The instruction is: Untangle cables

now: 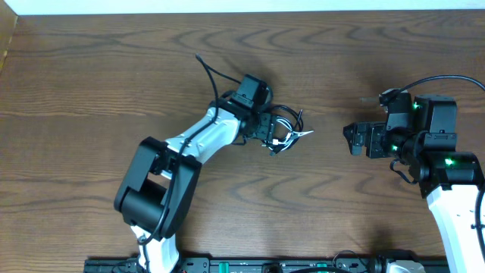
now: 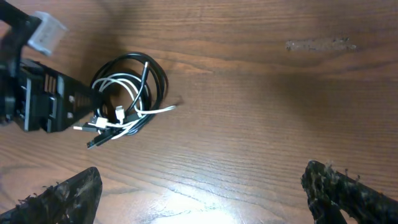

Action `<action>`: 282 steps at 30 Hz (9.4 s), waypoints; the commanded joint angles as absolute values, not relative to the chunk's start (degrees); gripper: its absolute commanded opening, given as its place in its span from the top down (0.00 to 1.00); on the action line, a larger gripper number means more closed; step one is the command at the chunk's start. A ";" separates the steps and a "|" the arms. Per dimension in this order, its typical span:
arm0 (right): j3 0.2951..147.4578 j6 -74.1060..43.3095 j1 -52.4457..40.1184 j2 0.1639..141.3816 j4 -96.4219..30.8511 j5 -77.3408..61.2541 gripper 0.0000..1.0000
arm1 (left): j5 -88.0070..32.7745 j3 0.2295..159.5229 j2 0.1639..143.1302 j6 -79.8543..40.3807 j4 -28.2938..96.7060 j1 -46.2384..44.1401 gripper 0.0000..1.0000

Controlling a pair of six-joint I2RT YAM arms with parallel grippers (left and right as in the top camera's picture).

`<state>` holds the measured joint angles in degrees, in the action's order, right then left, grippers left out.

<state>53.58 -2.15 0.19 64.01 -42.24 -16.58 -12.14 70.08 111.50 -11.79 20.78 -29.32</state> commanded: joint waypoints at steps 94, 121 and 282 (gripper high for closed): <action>54.54 -31.03 -9.56 99.55 -34.65 11.70 0.99 | -7.11 70.48 83.13 -13.82 45.58 -13.15 0.92; 61.69 -13.19 -2.68 79.61 -30.65 -19.51 0.99 | -33.89 70.35 87.59 -17.15 40.25 -20.01 0.92; 61.45 -18.37 -24.75 106.61 -32.36 -16.23 0.86 | -1.91 72.38 85.73 -20.86 47.97 -18.94 0.30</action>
